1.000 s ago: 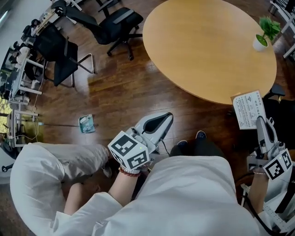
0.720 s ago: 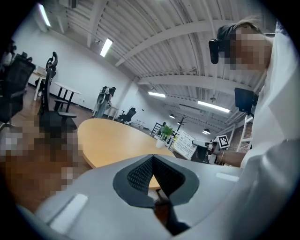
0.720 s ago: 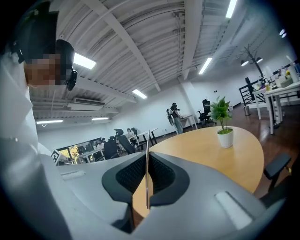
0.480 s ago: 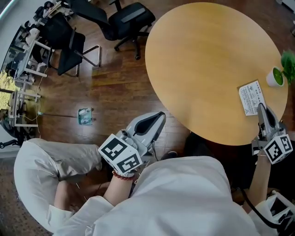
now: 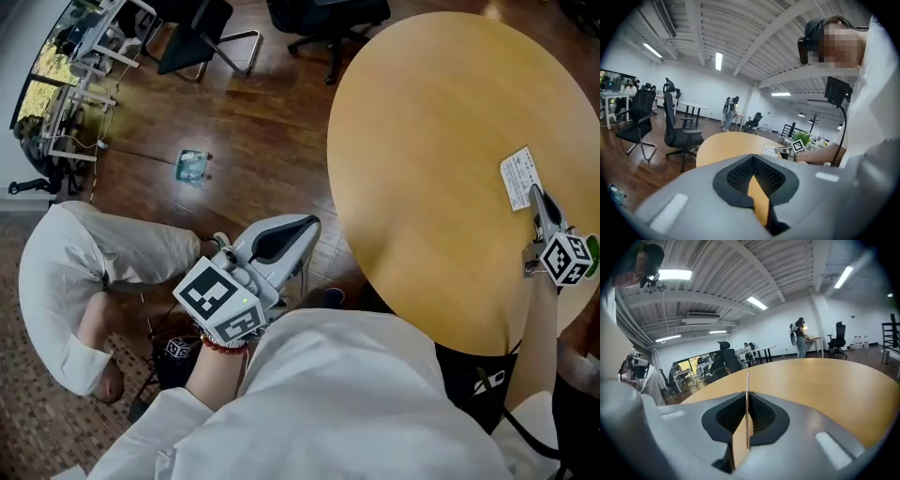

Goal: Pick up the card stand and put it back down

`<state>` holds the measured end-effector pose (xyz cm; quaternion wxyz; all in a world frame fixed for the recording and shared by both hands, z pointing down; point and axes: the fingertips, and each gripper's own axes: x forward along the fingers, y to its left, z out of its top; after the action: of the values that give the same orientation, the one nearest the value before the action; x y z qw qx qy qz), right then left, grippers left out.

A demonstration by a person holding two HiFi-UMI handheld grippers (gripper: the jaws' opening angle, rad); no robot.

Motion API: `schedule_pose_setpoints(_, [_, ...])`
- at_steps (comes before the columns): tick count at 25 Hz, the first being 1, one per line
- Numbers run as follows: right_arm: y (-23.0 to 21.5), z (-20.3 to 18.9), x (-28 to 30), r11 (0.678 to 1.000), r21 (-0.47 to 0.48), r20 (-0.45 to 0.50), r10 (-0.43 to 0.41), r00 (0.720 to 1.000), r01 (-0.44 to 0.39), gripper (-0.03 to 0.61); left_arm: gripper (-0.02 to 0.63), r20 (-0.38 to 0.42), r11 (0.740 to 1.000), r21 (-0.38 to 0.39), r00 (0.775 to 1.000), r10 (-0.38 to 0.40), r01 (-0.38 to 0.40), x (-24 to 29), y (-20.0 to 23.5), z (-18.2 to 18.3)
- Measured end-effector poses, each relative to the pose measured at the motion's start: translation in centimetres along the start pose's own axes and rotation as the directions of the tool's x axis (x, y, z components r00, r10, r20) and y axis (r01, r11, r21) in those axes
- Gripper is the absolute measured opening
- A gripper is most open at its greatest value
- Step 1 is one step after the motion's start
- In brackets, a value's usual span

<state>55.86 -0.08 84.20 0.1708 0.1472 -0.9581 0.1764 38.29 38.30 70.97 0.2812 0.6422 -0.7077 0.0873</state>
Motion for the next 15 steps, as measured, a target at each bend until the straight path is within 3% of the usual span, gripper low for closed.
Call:
schedule_pose_setpoints(3, [-1.1, 0.1, 2.7, 0.998, -0.042, -0.028, 0.035, 0.999, -0.036, 0.02, 0.0, -0.085, 0.996, -0.039, 0.994, 0.074, -0.078, 0.3, 1.9, -0.4])
schedule_pose_setpoints(8, [-0.9, 1.4, 1.9, 0.997, -0.076, -0.031, 0.02, 0.999, -0.022, 0.028, 0.0, -0.08, 0.997, -0.051, 0.995, 0.061, -0.065, -2.1, 2.5, -0.6])
schedule_pose_setpoints(9, [-0.8, 1.2, 1.3, 0.998, -0.06, -0.03, 0.008, 1.0, -0.009, 0.028, 0.0, -0.07, 0.997, -0.046, 0.996, 0.062, -0.065, -3.0, 2.6, -1.0])
schedule_pose_setpoints(13, [-1.3, -0.2, -0.2, 1.0, 0.029, -0.021, 0.005, 1.0, -0.004, 0.146, 0.0, 0.014, 0.996, -0.053, 0.997, 0.077, -0.076, -5.2, 4.0, -2.6])
schedule_pose_setpoints(15, [-1.2, -1.7, -1.3, 0.998, 0.048, -0.042, -0.04, 0.998, 0.042, 0.197, 0.0, 0.139, 0.977, -0.158, 0.977, 0.163, -0.141, -6.5, 5.3, -2.0])
